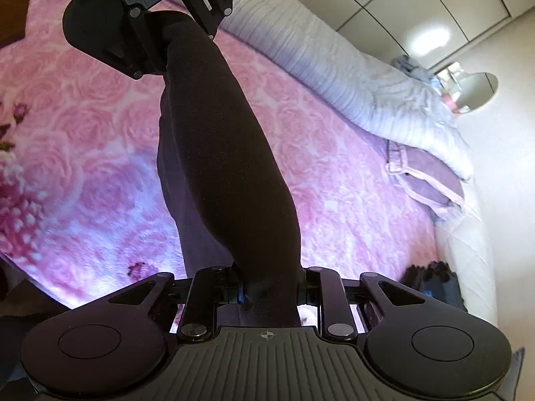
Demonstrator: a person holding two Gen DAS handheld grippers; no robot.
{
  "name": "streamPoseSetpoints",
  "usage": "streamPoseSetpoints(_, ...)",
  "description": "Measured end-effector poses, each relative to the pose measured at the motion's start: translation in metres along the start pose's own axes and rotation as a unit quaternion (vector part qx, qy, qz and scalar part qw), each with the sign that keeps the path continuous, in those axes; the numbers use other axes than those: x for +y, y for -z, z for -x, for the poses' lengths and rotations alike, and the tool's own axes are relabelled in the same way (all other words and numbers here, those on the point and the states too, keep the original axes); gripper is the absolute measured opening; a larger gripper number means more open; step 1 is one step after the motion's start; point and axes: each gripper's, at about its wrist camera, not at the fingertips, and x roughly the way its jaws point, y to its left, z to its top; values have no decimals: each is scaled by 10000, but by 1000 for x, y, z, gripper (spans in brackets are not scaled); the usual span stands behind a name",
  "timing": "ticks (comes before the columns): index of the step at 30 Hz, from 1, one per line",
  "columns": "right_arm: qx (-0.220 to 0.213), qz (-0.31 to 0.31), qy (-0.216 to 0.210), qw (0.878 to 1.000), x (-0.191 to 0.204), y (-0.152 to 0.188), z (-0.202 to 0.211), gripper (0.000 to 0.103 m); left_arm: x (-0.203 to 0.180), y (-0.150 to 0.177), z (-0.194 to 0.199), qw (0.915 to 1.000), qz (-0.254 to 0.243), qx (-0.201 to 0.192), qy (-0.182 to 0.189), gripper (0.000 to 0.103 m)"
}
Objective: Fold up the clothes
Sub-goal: 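Carry the hanging shirt with both grippers toward the stack of folded clothes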
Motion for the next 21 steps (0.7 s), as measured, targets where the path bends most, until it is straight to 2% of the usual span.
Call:
streamPoseSetpoints(9,243,-378,400,9982,-7,-14,61,22,11,-15,36,9984,-207,-522,-118,14)
streamPoseSetpoints(15,477,-642,699,9943,-24,-1,90,22,21,-50,42,9949,-443,-891,-180,14)
streamPoseSetpoints(21,604,-838,850,9910,-51,26,104,22,26,-92,33,9926,-585,-1050,-173,14)
